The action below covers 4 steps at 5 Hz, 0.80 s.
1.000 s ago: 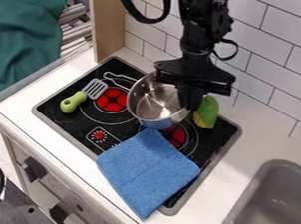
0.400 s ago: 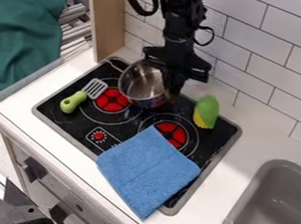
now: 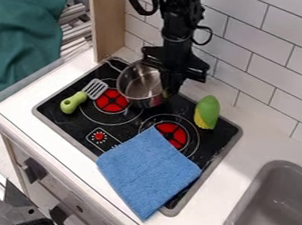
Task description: Move the silver pot between the two burners
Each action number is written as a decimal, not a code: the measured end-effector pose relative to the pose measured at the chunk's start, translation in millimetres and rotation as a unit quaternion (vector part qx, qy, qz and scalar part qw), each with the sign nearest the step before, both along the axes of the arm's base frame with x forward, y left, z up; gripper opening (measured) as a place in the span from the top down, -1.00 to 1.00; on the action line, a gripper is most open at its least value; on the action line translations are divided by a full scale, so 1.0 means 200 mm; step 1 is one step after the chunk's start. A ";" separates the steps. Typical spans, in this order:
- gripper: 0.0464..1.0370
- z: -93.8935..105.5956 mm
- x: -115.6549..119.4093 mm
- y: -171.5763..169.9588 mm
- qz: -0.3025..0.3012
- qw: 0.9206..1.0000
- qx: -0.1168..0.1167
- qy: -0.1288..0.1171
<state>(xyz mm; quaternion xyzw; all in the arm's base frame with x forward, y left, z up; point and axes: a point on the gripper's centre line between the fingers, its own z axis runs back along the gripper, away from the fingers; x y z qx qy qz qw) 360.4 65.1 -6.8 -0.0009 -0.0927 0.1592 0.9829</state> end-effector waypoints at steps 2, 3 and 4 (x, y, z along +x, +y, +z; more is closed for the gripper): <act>0.12 0.00 -0.02 0.00 0.002 1.000 -0.018 0.013; -0.52 0.13 0.01 -0.02 -0.001 1.000 -0.013 -0.023; -0.95 0.24 0.00 -0.06 -0.004 0.999 -0.014 -0.047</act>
